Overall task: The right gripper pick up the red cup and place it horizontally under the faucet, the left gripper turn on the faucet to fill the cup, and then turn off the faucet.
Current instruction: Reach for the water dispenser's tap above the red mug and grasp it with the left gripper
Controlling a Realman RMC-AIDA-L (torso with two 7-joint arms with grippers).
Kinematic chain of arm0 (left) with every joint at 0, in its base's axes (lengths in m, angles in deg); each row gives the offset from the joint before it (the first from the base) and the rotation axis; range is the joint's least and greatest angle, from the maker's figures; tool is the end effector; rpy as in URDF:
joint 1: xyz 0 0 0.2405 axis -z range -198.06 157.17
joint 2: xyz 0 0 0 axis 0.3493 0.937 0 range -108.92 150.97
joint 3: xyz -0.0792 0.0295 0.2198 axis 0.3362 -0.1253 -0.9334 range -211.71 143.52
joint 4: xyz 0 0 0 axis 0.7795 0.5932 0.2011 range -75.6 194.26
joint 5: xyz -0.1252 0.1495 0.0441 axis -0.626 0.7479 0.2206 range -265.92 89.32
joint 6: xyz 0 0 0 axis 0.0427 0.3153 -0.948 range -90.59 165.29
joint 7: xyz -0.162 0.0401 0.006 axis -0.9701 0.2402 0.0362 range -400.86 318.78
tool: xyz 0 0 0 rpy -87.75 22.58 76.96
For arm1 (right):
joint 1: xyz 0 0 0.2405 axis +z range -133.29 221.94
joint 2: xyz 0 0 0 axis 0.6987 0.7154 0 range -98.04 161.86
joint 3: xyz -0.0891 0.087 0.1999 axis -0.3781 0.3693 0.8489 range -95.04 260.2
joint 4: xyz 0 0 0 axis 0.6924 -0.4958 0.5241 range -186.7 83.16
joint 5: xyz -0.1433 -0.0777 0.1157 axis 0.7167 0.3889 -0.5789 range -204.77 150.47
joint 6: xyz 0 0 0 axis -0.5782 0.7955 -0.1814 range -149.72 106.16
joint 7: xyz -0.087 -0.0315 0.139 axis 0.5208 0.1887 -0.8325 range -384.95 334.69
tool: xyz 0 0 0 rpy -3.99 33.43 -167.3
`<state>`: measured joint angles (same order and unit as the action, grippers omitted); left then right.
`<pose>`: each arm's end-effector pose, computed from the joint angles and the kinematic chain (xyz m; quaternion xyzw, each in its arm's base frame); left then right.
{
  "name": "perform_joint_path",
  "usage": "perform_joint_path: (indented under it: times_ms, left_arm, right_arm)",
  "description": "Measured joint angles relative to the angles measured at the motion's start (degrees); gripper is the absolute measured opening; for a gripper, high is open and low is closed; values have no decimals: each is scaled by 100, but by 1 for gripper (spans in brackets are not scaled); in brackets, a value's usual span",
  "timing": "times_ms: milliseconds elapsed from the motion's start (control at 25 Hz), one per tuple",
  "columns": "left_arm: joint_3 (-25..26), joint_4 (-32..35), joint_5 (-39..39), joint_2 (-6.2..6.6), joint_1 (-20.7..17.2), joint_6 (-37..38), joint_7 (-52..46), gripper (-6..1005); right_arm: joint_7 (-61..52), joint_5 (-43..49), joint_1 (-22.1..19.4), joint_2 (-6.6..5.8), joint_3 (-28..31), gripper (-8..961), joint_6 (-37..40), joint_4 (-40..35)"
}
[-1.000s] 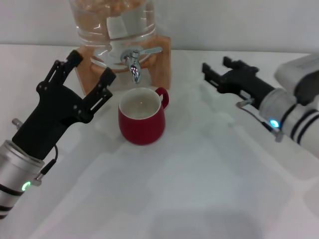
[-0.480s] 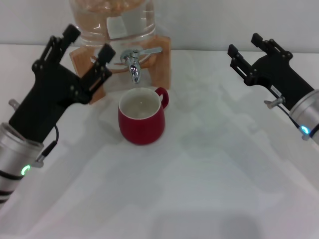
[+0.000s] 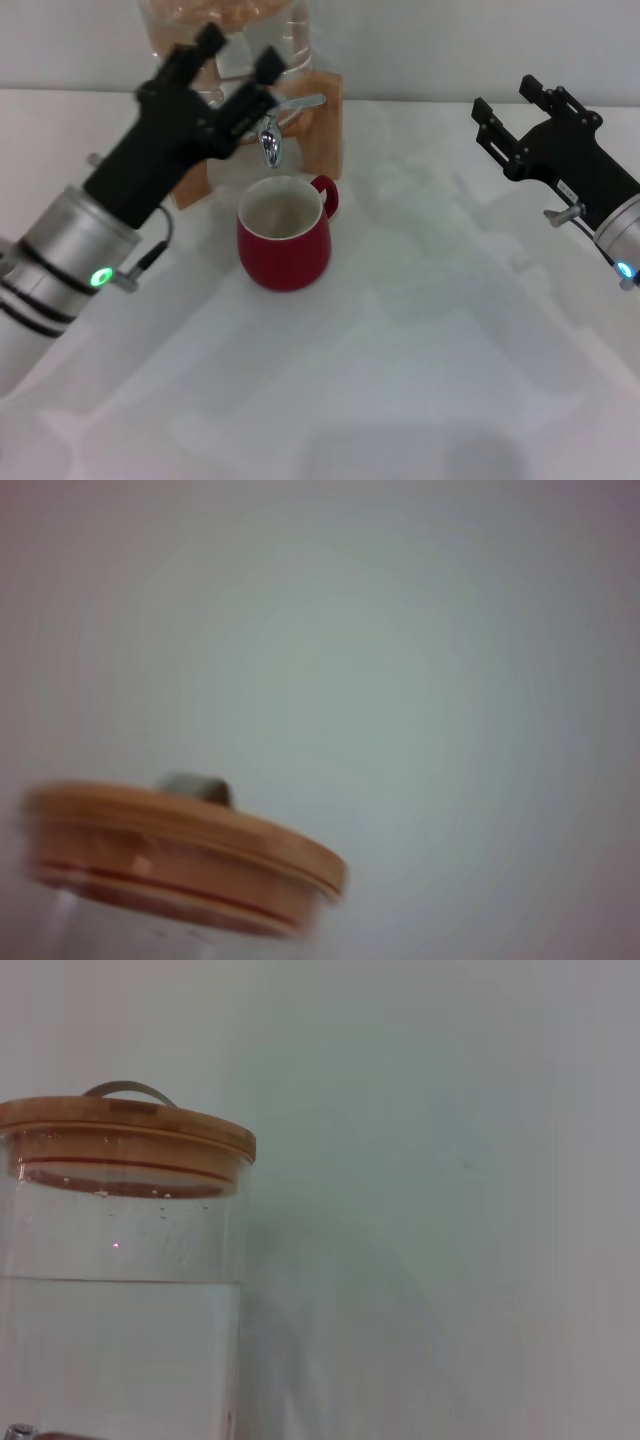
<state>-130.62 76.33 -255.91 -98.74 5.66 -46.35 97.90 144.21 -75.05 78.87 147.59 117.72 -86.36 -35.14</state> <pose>-0.1885 0.3300 -0.0088 -0.7517 -0.1730 -0.5383 0.3395 0.2097 0.3774 -0.0324 -0.7860 0.1377 0.3590 0.4840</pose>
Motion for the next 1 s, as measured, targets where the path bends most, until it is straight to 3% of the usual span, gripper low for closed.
perform_joint_path:
  times_ms: [200, 440, 640, 840, 1000]
  left_arm:
    - [-276, 440, 302, 83, 95, 698, -559, 861]
    - [-230, 1336, 1322, 174, 123, 1689, -1249, 862]
    - [-214, 2196, 2316, 353, 108, 2472, -2261, 862]
    - [367, 3082, 4099, 460, 86, 2826, -3858, 861]
    - [1084, 3697, 5853, 360, 88, 2796, -5247, 861]
  right_arm:
    - [0, 0, -51, 12, -6, 636, -1, -9]
    - [-1, 0, -109, 10, -5, 636, 8, -17]
    - [-2, 0, -195, 12, 1, 636, 10, -21]
    - [-3, -13, -262, 11, 36, 636, 15, -58]
    - [-4, -36, -301, -4, 45, 636, 15, -101]
